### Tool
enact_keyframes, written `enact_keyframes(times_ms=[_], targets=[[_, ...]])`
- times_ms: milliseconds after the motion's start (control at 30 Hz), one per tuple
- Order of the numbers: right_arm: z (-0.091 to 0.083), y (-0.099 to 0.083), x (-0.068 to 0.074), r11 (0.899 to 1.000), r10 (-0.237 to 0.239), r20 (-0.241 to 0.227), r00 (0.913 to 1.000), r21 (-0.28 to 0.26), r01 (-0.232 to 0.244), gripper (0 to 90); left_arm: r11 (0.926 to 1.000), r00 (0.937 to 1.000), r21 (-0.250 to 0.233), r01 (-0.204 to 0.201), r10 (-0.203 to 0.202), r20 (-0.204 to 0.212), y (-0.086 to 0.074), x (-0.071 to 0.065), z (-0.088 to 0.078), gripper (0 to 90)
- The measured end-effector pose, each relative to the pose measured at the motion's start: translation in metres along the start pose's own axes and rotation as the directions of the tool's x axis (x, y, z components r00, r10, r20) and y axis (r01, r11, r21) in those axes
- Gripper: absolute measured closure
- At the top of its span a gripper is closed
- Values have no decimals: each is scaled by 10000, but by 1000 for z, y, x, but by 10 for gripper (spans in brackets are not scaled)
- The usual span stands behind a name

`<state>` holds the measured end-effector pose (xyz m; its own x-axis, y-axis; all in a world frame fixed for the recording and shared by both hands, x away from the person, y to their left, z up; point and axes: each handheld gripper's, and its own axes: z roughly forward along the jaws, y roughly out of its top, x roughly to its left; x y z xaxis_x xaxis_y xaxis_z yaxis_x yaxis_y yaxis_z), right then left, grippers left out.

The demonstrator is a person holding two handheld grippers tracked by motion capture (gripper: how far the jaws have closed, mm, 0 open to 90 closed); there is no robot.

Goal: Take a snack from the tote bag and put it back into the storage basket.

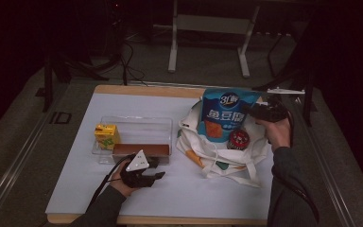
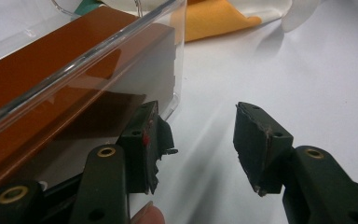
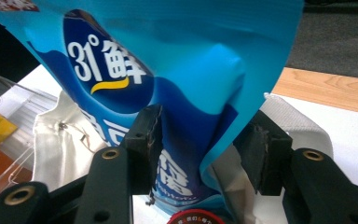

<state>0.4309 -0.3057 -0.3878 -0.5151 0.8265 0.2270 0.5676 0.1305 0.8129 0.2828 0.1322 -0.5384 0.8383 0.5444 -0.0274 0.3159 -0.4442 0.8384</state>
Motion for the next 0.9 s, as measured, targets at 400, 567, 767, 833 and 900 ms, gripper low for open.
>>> enact_keyframes(times_ms=[400,567,767,833,900], targets=[[11,2,-3,9998,76,-463,9989,-195,-85,474,9999,9996,63,83,-85,284,0,0,1,532],[18,3,4,9999,-73,-638,9979,-151,64,480,10000,9996,65,25,-27,295,0,-1,1,529],[21,3,8,9992,65,-824,9966,-385,-97,517,9999,9996,60,-88,86,262,0,-2,1,535],[20,3,6,9982,300,-1106,9934,-483,-355,554,10000,9995,43,-68,67,323,0,-2,1,535],[18,3,3,9965,537,-1386,9889,-555,-619,611,10000,9994,44,-65,63,335,0,-2,1,524]])
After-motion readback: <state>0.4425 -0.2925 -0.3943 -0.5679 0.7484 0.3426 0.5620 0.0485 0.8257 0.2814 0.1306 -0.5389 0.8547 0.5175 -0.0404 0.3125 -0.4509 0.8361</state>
